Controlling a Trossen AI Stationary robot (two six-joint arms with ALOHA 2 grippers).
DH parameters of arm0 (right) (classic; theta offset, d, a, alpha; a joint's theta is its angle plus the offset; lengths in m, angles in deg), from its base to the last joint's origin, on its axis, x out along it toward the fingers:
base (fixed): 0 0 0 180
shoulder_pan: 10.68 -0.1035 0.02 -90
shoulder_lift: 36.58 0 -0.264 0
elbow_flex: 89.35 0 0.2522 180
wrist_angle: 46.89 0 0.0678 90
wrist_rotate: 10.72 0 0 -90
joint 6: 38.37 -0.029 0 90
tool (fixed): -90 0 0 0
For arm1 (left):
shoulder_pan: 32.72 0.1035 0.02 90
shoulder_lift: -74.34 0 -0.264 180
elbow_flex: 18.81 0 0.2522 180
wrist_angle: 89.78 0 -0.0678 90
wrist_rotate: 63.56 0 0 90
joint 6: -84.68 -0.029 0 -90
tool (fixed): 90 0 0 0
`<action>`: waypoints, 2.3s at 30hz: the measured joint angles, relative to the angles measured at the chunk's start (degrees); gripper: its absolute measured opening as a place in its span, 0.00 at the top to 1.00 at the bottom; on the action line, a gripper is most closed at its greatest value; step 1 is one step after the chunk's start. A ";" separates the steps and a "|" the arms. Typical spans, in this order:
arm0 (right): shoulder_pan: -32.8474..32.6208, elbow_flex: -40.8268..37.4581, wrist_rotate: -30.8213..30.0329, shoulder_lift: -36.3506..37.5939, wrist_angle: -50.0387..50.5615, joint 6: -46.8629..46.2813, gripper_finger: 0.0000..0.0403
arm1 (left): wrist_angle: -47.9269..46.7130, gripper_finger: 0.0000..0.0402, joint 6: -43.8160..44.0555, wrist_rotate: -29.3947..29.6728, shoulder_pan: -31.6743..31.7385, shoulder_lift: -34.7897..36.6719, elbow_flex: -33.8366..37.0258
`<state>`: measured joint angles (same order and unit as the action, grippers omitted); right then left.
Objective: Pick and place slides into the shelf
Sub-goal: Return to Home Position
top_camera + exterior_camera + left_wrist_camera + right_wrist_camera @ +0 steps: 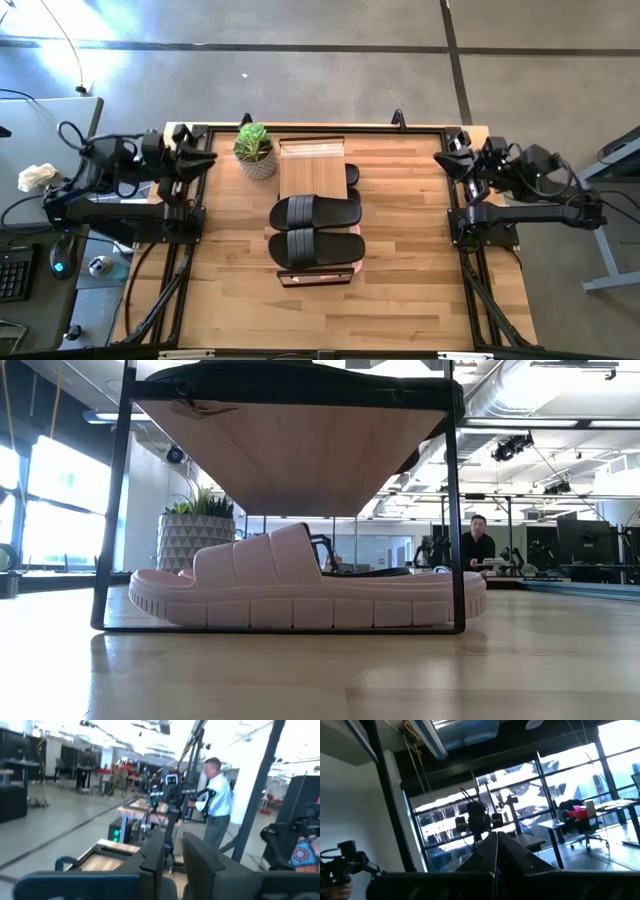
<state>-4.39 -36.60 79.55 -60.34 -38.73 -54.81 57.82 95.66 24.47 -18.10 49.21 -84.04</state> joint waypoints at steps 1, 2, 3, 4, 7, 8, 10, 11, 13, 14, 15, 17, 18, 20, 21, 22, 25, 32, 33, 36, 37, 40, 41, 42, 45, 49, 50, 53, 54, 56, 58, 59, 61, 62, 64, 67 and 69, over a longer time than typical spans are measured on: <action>-0.26 -1.73 0.00 0.97 -1.90 -0.14 1.00 | 0.90 0.87 0.01 0.00 -0.01 1.46 1.46; -0.43 -3.25 0.00 1.87 -3.52 -0.36 1.00 | 1.83 0.89 0.01 -0.01 0.00 2.83 2.75; -0.51 -4.58 -0.07 2.77 -5.40 -0.60 1.00 | 2.61 0.91 0.00 -0.01 -0.02 4.32 3.79; -0.52 -5.65 -0.20 3.75 -6.70 -0.80 1.00 | 2.62 0.93 0.01 0.03 -0.02 5.76 4.58; -0.52 -7.38 -1.49 6.72 -8.05 -0.33 1.00 | 2.54 0.98 0.03 1.54 -0.02 9.61 6.11; -0.52 -7.55 -1.94 7.62 -8.26 0.07 1.00 | 2.42 0.99 0.02 1.66 0.01 10.74 6.39; -0.52 -7.61 -3.05 9.57 -8.29 1.02 1.00 | 2.56 0.99 0.02 1.94 0.00 12.85 6.55; -0.52 -7.61 -3.26 10.33 -8.20 1.41 1.00 | 2.38 0.98 -0.02 2.26 0.01 13.80 6.59; -0.52 -7.65 -3.39 11.76 -7.70 2.05 1.00 | 2.28 0.97 -0.27 2.64 0.01 15.29 6.59; -0.52 -7.65 -3.44 12.49 -7.56 2.44 1.00 | 2.18 0.96 -0.53 2.66 0.01 15.97 6.61; -0.52 -7.65 -3.45 13.19 -7.57 2.75 1.00 | 2.20 0.96 -0.73 2.65 0.01 16.63 6.61; -0.52 -7.65 -3.82 14.50 -7.57 3.36 1.00 | 2.18 0.96 -1.35 2.64 0.01 17.91 6.61; -0.52 -7.65 -3.92 15.02 -7.47 3.49 1.00 | 2.17 0.97 -1.56 2.64 0.01 18.44 6.61; -0.52 -7.65 -4.41 16.09 -6.93 3.70 1.00 | 1.99 0.98 -1.63 2.65 0.00 19.37 6.61; -0.52 -7.65 -4.62 16.60 -6.73 3.88 1.00 | 1.91 0.99 -1.86 2.64 0.01 19.81 6.61; -0.52 -7.65 -4.64 17.08 -6.47 4.05 1.00 | 1.68 0.99 -2.20 2.65 0.01 20.33 6.61; -0.52 -7.65 -4.66 18.25 -6.12 4.72 1.00 | 1.42 0.99 -3.01 2.64 -0.02 21.75 6.63; -0.52 -7.65 -4.82 22.16 -4.62 4.96 1.00 | 0.77 1.00 -3.08 2.64 -0.02 24.89 6.58; -0.52 -7.65 -5.17 22.72 -4.09 4.95 1.00 | 0.68 1.00 -3.08 2.64 -0.02 24.89 6.56; -0.52 -7.65 -6.47 23.53 -3.01 4.96 1.00 | 0.31 1.00 -3.48 2.65 -0.02 24.82 6.64; -0.52 -7.68 -6.49 23.53 -2.59 4.96 1.00 | 0.33 1.00 -3.74 2.64 -0.01 24.82 6.77; -0.52 -7.68 -6.44 23.46 -2.56 4.96 1.00 | 0.17 1.00 -3.63 2.72 -0.02 24.80 7.03; -0.52 -7.80 -6.47 23.46 -2.45 4.89 1.00 | 0.17 1.00 -3.27 2.81 -0.02 24.80 7.07; -0.52 -8.26 -6.46 23.46 -2.96 4.58 1.00 | 0.50 0.99 -2.86 2.78 -0.02 24.81 7.50; -0.52 -11.16 -6.27 23.37 -5.69 1.96 1.00 | 0.78 1.00 -0.85 1.54 -0.02 24.78 10.26; -0.52 -18.76 -6.21 23.18 -12.29 -2.05 1.00 | 5.78 0.99 1.91 1.51 -0.02 24.78 16.92; -0.52 -20.52 -6.22 23.18 -14.33 -2.97 1.00 | 6.41 0.99 2.77 1.52 -0.02 24.76 18.57; -0.52 -25.39 -6.19 23.20 -19.75 -5.33 1.00 | 9.97 1.00 5.01 1.52 -0.02 24.76 23.23; -0.52 -26.60 -6.21 23.20 -20.88 -5.99 1.00 | 10.44 1.00 6.05 1.51 -0.02 24.76 24.69; -0.52 -28.37 -6.21 23.20 -22.24 -7.88 1.00 | 11.83 1.00 7.72 1.54 -0.02 24.76 27.15; -0.52 -29.96 -6.27 23.22 -22.58 -9.50 1.00 | 13.61 1.00 9.09 1.50 -0.02 24.76 29.14; -0.52 -30.68 -6.29 23.22 -22.51 -10.46 1.00 | 14.13 1.00 9.92 1.45 -0.02 24.76 30.26; -0.52 -31.88 -6.47 23.22 -22.54 -11.90 1.00 | 16.00 1.00 11.20 1.33 -0.02 24.76 32.53; -0.52 -32.50 -6.79 23.22 -22.64 -12.37 1.00 | 17.38 1.00 11.74 1.25 -0.02 24.76 33.58; -0.52 -33.65 -7.39 23.22 -22.63 -13.45 1.00 | 20.25 1.00 12.72 1.02 -0.02 24.76 35.94; -0.52 -34.87 -8.18 23.20 -22.52 -14.83 1.00 | 24.23 1.00 14.41 0.96 -0.02 24.76 39.57; -0.50 -35.34 -8.28 23.20 -22.35 -15.43 1.00 | 27.01 1.00 15.32 0.92 -0.02 24.76 41.84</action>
<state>-4.89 -71.95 71.27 -37.14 -61.08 -70.24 84.82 110.98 25.38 -18.11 73.96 -42.21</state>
